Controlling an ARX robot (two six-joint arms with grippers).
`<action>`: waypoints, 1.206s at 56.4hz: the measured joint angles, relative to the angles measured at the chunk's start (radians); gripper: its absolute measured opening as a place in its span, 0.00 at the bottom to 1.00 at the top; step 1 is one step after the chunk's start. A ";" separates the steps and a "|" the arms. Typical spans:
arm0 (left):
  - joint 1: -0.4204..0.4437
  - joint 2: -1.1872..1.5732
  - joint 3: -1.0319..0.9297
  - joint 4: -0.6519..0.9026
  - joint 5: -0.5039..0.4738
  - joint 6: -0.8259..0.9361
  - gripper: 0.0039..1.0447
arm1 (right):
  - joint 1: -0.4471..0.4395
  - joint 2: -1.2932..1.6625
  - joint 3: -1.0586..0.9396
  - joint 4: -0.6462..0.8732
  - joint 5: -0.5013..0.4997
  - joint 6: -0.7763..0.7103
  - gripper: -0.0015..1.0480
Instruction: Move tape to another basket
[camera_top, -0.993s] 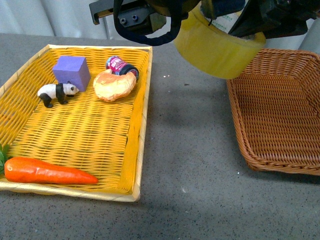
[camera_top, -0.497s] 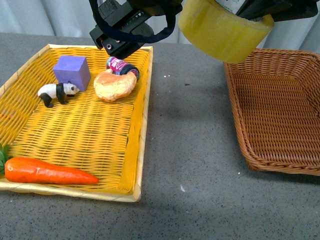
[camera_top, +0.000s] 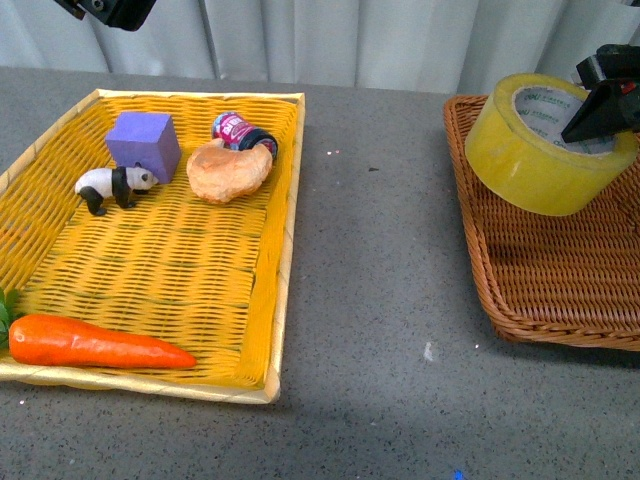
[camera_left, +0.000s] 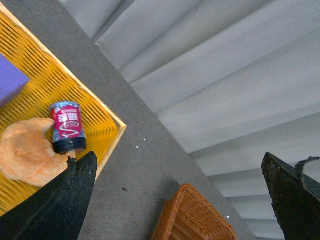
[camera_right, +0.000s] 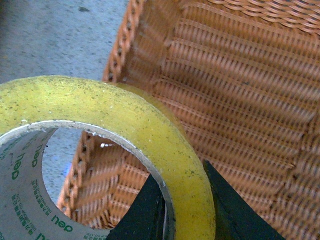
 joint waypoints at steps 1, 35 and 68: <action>0.001 -0.002 -0.006 0.000 -0.009 0.008 0.94 | -0.005 0.001 0.000 0.000 0.003 -0.003 0.15; 0.122 -0.062 -0.162 0.000 -0.152 0.282 0.94 | -0.081 0.212 0.039 0.106 0.072 -0.028 0.15; 0.205 -0.333 -0.481 0.489 0.299 0.849 0.61 | -0.101 -0.192 -0.528 1.246 0.136 0.158 0.68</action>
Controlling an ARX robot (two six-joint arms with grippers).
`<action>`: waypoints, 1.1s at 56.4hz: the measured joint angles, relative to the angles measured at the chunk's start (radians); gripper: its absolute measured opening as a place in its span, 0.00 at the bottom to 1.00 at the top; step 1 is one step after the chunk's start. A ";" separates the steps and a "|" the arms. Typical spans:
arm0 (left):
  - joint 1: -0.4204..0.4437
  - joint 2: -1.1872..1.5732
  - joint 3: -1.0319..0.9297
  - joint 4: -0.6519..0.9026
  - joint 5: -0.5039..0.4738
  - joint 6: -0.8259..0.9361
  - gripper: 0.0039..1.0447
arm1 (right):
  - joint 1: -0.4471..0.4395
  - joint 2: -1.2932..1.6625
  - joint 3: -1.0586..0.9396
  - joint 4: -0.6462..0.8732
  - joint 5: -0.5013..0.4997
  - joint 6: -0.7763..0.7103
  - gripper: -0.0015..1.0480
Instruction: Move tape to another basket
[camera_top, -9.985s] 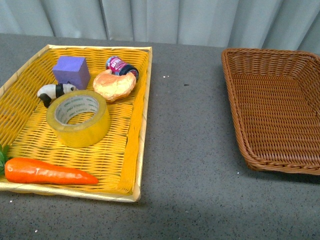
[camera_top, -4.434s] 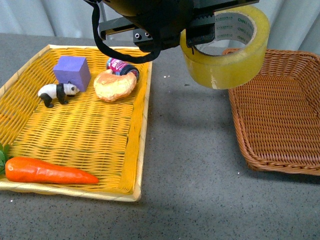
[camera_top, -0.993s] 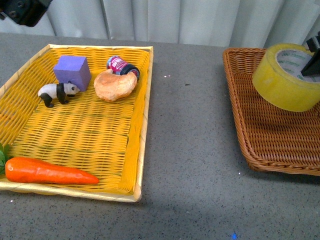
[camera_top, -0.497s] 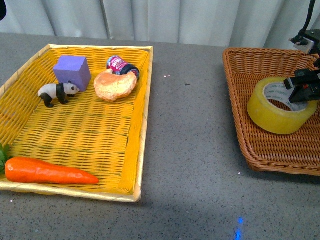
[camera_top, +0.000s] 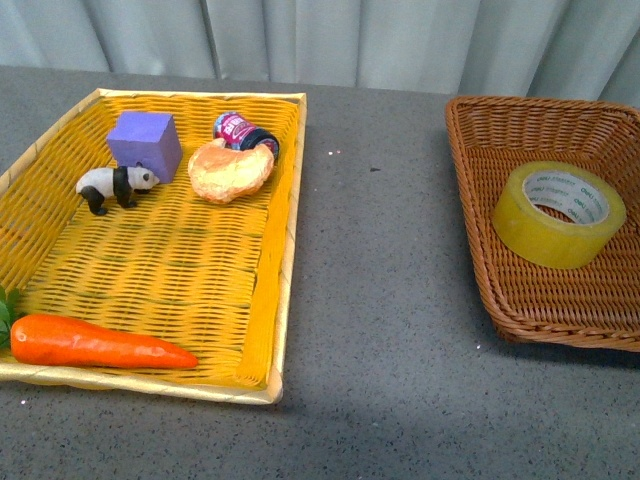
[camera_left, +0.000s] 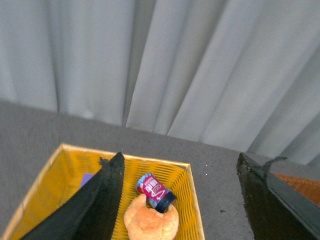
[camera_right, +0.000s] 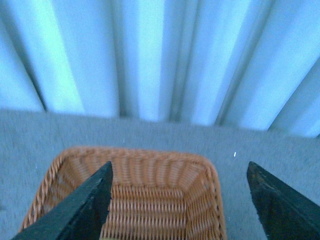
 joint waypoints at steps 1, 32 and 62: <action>0.006 -0.014 -0.024 0.020 0.014 0.031 0.57 | 0.001 -0.013 -0.043 0.071 0.002 0.012 0.65; 0.136 -0.372 -0.415 0.050 0.140 0.174 0.03 | 0.086 -0.389 -0.597 0.350 0.077 0.051 0.01; 0.217 -0.661 -0.559 -0.091 0.216 0.176 0.03 | 0.087 -0.833 -0.769 0.086 0.077 0.053 0.01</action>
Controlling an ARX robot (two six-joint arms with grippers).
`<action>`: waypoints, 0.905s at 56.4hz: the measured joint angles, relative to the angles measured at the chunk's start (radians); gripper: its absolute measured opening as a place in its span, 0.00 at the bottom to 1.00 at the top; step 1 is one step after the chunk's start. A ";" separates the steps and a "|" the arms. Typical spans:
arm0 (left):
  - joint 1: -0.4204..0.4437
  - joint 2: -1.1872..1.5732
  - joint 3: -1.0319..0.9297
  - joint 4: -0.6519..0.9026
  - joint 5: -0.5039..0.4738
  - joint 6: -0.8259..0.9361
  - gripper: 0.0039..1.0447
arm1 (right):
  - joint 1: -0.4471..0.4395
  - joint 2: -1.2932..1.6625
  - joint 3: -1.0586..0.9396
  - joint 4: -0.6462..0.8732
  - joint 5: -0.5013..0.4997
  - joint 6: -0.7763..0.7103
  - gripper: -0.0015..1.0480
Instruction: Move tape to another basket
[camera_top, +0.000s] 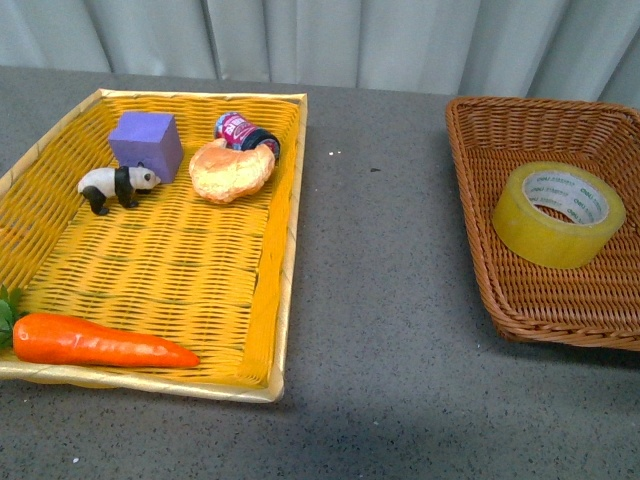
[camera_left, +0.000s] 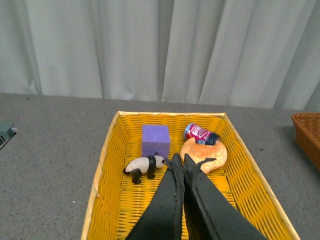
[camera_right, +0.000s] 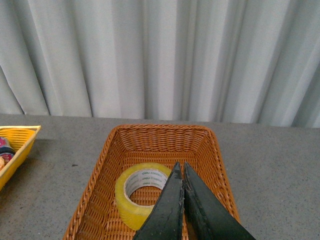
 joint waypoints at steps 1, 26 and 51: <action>0.000 -0.011 0.000 -0.010 0.000 0.000 0.03 | 0.000 -0.015 -0.003 -0.011 0.000 0.000 0.01; 0.000 -0.307 -0.001 -0.283 0.000 0.000 0.03 | 0.000 -0.394 -0.037 -0.342 0.000 0.000 0.01; 0.000 -0.461 -0.001 -0.436 0.000 0.000 0.03 | 0.000 -0.610 -0.038 -0.549 0.000 0.000 0.01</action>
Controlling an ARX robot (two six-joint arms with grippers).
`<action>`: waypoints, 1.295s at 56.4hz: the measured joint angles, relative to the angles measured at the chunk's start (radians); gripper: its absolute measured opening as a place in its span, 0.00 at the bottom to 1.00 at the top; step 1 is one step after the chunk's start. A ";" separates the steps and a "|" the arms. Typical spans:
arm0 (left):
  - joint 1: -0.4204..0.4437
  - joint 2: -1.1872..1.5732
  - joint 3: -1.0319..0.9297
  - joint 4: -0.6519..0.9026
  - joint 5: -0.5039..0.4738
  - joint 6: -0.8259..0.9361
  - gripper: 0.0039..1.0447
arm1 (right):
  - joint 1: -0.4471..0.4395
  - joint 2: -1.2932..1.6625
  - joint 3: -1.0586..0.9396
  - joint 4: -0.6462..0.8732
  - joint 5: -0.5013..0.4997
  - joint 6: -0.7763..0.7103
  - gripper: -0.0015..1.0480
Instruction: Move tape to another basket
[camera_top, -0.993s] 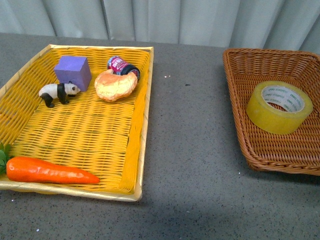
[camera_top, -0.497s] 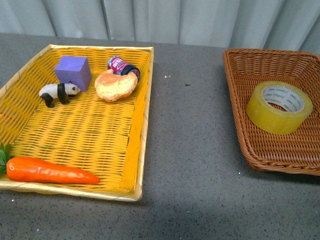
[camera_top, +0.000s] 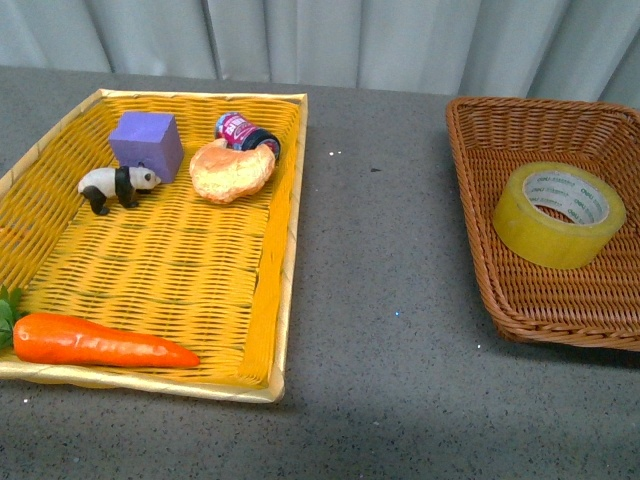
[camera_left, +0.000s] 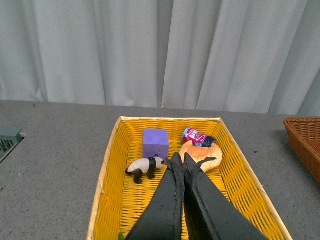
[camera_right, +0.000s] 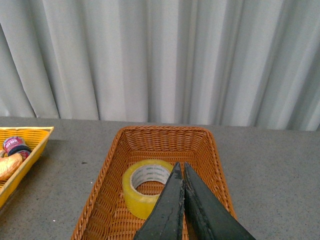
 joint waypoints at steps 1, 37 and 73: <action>0.000 -0.005 0.000 -0.005 0.000 0.000 0.03 | 0.000 -0.008 0.000 -0.008 0.000 0.000 0.01; 0.000 -0.212 0.000 -0.217 0.001 0.000 0.03 | 0.000 -0.316 0.001 -0.318 0.000 0.000 0.01; 0.000 -0.212 0.000 -0.217 0.001 0.000 0.92 | 0.000 -0.317 0.001 -0.322 0.000 0.000 0.84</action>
